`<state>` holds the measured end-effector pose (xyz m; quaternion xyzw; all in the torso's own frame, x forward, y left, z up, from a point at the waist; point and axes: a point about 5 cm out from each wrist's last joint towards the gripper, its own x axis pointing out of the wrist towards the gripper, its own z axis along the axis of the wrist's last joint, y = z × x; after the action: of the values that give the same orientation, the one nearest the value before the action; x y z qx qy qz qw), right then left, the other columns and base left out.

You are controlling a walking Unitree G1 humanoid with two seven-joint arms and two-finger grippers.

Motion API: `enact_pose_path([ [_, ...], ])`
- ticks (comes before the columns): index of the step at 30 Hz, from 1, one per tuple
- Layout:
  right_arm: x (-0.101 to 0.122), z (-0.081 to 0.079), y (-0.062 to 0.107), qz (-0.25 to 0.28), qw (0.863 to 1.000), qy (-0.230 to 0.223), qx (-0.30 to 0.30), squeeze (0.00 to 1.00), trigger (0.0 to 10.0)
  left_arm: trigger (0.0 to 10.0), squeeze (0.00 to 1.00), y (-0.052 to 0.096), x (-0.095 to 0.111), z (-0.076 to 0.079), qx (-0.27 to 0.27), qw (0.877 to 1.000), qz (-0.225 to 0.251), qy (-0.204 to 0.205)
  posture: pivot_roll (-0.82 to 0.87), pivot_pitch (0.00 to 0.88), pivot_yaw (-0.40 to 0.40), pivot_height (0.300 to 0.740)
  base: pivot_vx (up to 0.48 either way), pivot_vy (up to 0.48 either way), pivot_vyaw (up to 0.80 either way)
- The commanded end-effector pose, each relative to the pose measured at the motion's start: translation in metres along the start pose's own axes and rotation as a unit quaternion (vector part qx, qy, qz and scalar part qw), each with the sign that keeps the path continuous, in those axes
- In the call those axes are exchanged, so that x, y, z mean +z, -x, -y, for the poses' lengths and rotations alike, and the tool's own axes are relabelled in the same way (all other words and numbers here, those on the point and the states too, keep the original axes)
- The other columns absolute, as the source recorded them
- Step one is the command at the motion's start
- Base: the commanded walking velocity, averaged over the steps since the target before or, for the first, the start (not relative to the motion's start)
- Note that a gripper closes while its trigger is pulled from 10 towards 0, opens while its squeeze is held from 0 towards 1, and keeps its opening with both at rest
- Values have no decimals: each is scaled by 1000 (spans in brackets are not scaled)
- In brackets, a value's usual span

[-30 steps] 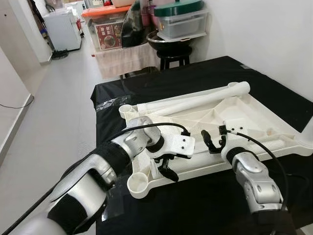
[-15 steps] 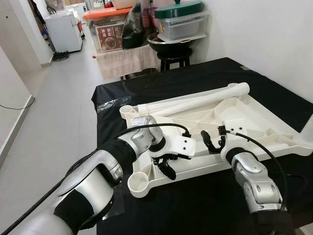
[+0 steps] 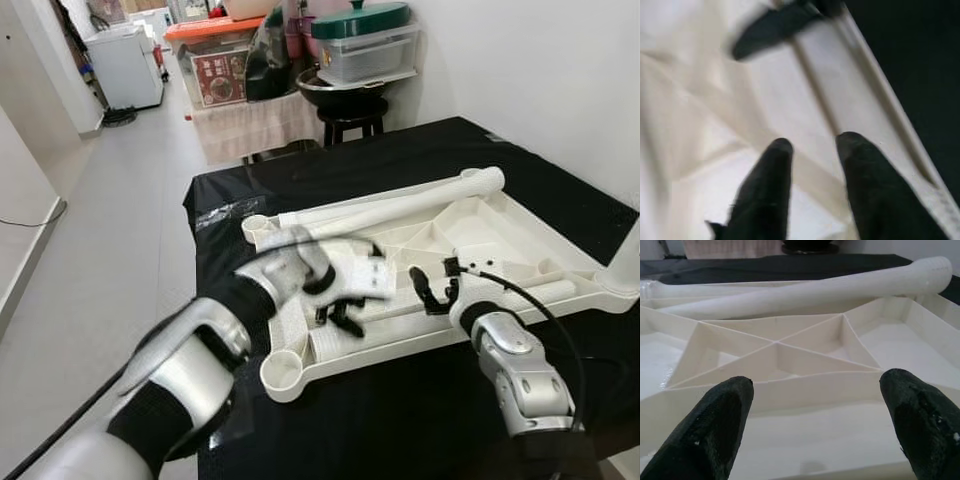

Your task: Building children table

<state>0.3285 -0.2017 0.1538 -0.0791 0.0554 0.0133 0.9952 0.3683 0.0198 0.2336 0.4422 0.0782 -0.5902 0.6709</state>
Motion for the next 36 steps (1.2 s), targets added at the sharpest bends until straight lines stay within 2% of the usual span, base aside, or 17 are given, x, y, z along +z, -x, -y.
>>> enact_pose_path([
  [1, -3, -5, 0, -8, 1000, -3, 7, 0, 10000, 0, 0, 14, -2, -3, 18, 999, 30, -2, -172, 32, 104, 740, 0, 0, 0],
  [2, -3, -5, 0, -8, 1000, -3, 7, 0, 10000, 0, 0, 14, -2, -3, 18, 999, 30, -2, -172, 32, 104, 740, 0, 0, 0],
  [3, -4, -7, 0, -9, 1000, -3, 10, 0, 10000, 2706, 0, 37, -3, -5, 40, 997, 71, -12, -158, 34, 99, 740, 0, 0, 0],
  [6, -4, -7, 0, -9, 1000, -3, 10, 0, 10000, 2706, 0, 37, -3, -5, 40, 997, 71, -12, -158, 34, 99, 740, 0, 0, 0],
  [7, -5, -8, 0, -11, 1000, -3, 13, 0, 10000, 3961, 0, 59, -7, -3, 51, 994, 93, -24, -151, 35, 94, 740, 0, 0, 0],
  [8, -7, -10, 0, -13, 1000, -3, 17, 0, 10000, 10000, 0, 77, -20, 7, 61, 994, 82, -48, -148, 35, 94, 740, 0, 0, 0],
  [9, -7, -12, 0, -14, 1000, -2, 20, 0, 10000, 10000, 0, 87, -28, 15, 64, 993, 69, -65, -146, 34, 95, 740, 0, 0, 0],
  [10, -7, -12, 0, -14, 1000, -2, 20, 0, 10000, 10000, 0, 87, -28, 15, 64, 993, 69, -65, -146, 34, 95, 740, 0, 0, 0],
  [11, -8, -13, 0, -15, 1000, -2, 22, 0, 10000, 10000, 0, 89, -40, 25, 63, 994, 45, -83, -146, 35, 95, 740, 0, 0, 0],
  [12, -9, -13, 0, -16, 1000, -1, 22, 0, 10000, 10000, 1000, 86, -52, 36, 62, 993, 28, -96, -146, 35, 95, 740, 0, 0, 0],
  [15, -9, -13, 1, -17, 1000, -1, 22, 0, 10000, 10000, 1000, 84, -59, 44, 63, 992, 22, -103, -146, 35, 95, 740, 0, 0, 0],
  [16, -10, -12, 1, -18, 1000, -1, 22, 0, 10000, 10000, 1000, 81, -70, 56, 63, 990, 5, -128, -143, 37, 90, 740, 0, 0, 0],
  [20, -11, -11, 1, -19, 1000, 0, 21, 0, 10000, 10000, 1000, 80, -75, 64, 62, 988, -4, -144, -142, 38, 89, 740, 0, 0, 0],
  [22, -12, -11, 1, -23, 999, 3, 23, 0, 10000, 10000, 1000, 77, -73, 77, 89, 969, -9, -228, -139, 41, 87, 740, 0, 0, 0],
  [29, -13, -12, 1, -25, 999, 5, 26, 0, 10000, 10000, 1000, 72, -77, 84, 80, 957, -28, -278, -140, 42, 85, 740, 0, 0, 0],
  [30, -13, -13, 1, -26, 999, 6, 27, 0, 10000, 10000, 0, 69, -79, 83, 91, 951, -34, -294, -141, 43, 85, 740, 0, 0, 0],
  [36, -13, -13, 1, -28, 999, 8, 29, 0, 10000, 10000, 0, 60, -75, 69, 179, 920, -24, -349, -146, 47, 87, 740, 0, 0, 0],
])
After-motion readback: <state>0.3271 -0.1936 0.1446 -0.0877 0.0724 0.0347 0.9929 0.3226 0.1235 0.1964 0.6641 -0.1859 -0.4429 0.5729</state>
